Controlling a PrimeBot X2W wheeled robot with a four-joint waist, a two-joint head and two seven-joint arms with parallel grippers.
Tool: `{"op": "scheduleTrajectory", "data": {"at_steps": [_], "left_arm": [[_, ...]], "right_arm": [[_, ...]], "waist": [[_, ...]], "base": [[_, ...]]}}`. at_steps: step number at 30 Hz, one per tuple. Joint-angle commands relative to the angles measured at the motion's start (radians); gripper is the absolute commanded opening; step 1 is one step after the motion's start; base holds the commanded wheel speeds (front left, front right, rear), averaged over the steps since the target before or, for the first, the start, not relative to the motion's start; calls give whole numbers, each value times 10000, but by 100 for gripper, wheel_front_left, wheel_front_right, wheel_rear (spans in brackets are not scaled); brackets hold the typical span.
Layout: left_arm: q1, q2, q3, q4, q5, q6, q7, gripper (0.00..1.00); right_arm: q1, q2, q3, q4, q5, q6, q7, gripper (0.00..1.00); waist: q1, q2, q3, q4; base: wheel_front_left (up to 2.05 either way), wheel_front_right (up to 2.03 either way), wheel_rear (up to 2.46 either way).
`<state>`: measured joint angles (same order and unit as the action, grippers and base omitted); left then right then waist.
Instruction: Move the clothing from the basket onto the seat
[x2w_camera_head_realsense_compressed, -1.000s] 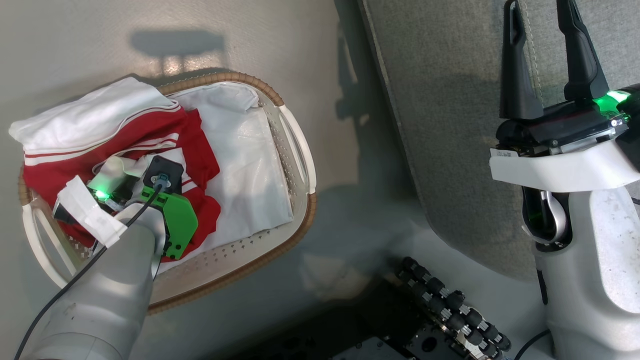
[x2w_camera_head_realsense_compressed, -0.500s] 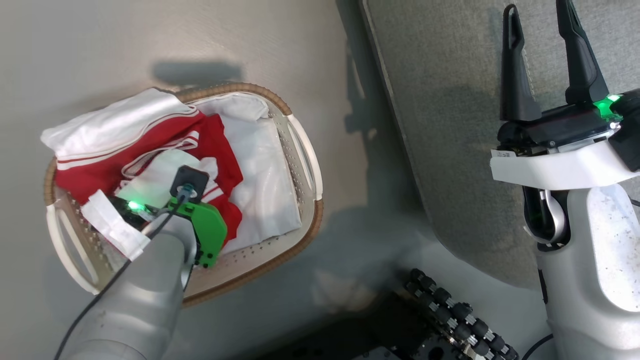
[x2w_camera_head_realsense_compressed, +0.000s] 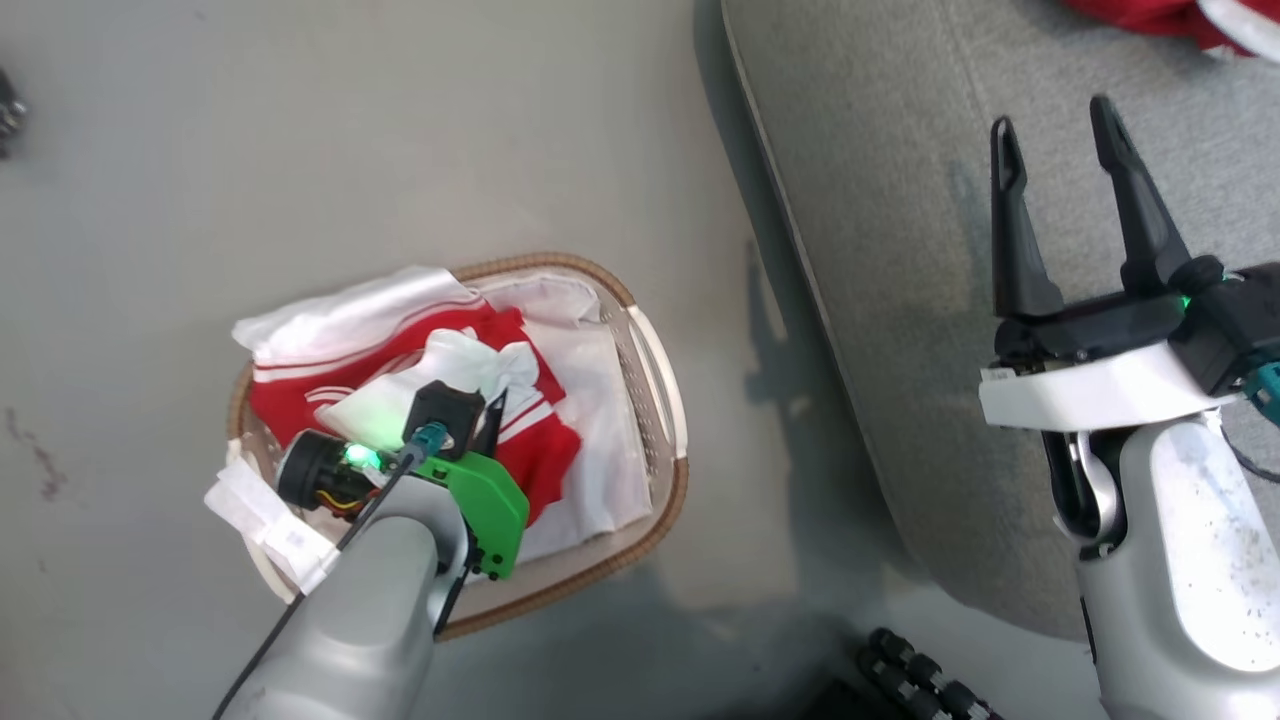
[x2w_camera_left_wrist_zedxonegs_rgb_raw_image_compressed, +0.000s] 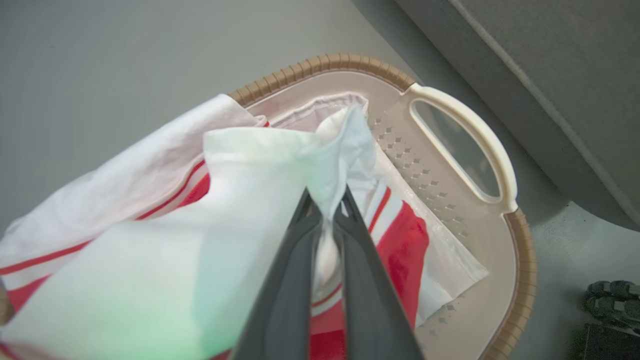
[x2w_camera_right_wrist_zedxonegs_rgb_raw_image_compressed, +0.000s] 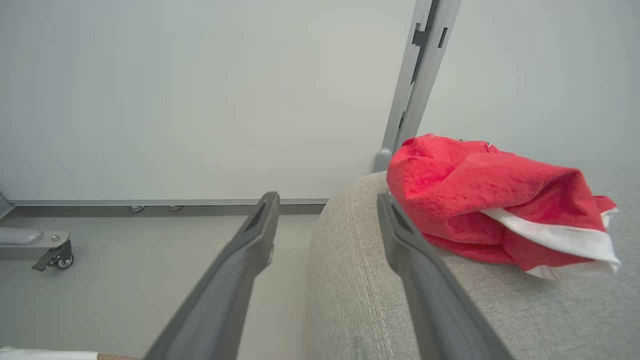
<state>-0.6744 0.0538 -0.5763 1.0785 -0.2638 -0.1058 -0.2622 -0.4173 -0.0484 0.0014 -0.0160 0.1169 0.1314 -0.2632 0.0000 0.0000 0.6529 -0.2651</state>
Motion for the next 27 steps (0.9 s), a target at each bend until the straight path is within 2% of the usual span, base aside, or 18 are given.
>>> {"op": "scheduleTrajectory", "data": {"at_steps": [1,6,14,27], "left_arm": [[355,2,41,-328,-122,-45,-30,0],[865,192,247,-1859,-67,-91,-33,0],[1186,720,458,-3801,268,-157,-36,0],[-37,1655,-53,-5467,547,-259,61,0]], "right_arm": [[322,-39,-94,115,-153,-14,-24,100],[1052,-38,-261,467,-462,-14,-24,100],[2086,-38,-209,1013,-706,-14,-24,100],[3045,-36,-11,1510,-773,-14,-24,100]], "waist": [[0,0,-1625,756],[0,0,-2892,1150],[0,0,-4603,1363],[0,0,-6218,1548]], "base": [[0,0,0],[0,0,0],[0,0,0],[0,0,0]]}}
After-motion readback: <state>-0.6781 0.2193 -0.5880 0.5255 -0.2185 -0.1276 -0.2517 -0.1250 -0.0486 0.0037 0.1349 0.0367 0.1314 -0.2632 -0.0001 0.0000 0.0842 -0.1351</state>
